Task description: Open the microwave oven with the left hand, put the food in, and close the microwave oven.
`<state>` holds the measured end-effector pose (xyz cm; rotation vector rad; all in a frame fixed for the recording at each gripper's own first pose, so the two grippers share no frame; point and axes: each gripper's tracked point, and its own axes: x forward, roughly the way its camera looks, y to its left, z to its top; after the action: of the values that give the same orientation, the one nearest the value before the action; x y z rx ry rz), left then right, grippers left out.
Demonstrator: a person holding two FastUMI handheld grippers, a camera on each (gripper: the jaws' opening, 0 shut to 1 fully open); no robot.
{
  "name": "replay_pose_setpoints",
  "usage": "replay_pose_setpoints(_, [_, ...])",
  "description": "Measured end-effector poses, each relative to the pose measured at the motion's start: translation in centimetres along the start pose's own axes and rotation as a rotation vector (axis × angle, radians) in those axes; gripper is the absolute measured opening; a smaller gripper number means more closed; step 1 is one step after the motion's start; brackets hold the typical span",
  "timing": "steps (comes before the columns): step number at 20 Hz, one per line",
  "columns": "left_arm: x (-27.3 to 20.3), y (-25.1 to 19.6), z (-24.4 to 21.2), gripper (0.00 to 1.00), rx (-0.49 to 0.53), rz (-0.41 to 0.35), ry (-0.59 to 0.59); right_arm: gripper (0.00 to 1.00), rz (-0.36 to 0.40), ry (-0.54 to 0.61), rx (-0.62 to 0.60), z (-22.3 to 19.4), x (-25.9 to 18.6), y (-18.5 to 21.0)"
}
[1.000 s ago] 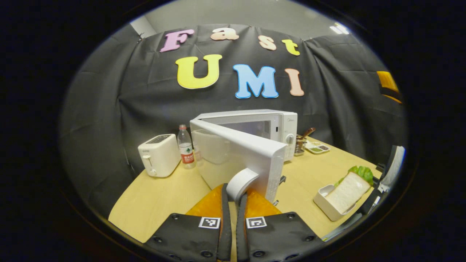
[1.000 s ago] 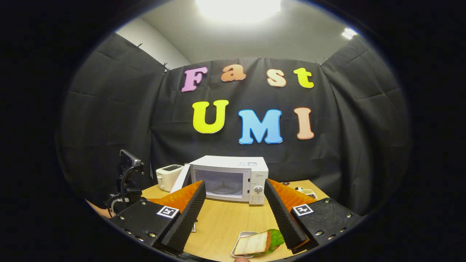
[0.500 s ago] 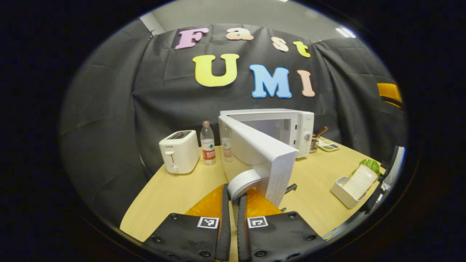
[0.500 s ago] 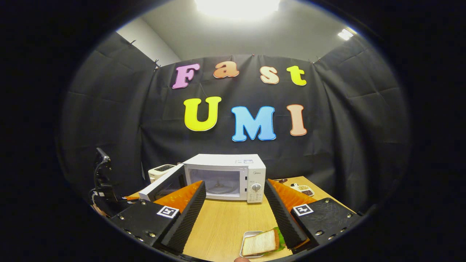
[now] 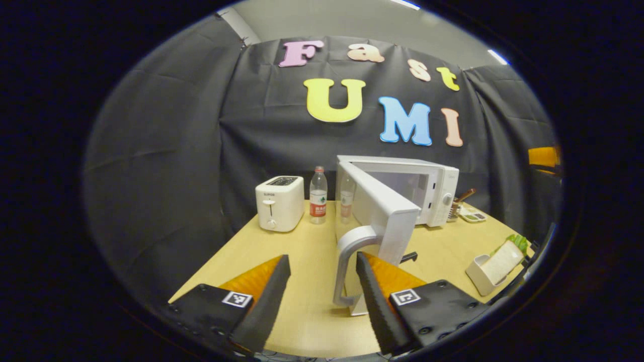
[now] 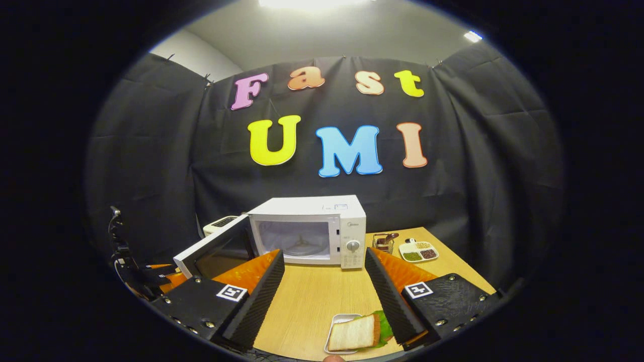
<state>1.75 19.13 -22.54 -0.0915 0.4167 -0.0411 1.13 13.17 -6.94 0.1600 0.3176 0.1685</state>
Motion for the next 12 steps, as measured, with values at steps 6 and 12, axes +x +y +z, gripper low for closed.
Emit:
replay_pose_setpoints(6, [-5.4,-0.2,5.7,0.96,-0.001,0.112,-0.124,0.98,0.038,0.235,0.181,-4.4,2.6,-4.6])
replay_pose_setpoints(12, [-8.0,-3.6,11.1,0.95,0.031,0.131,-0.218,0.98,0.076,0.424,0.377,-8.9,3.8,-7.2])
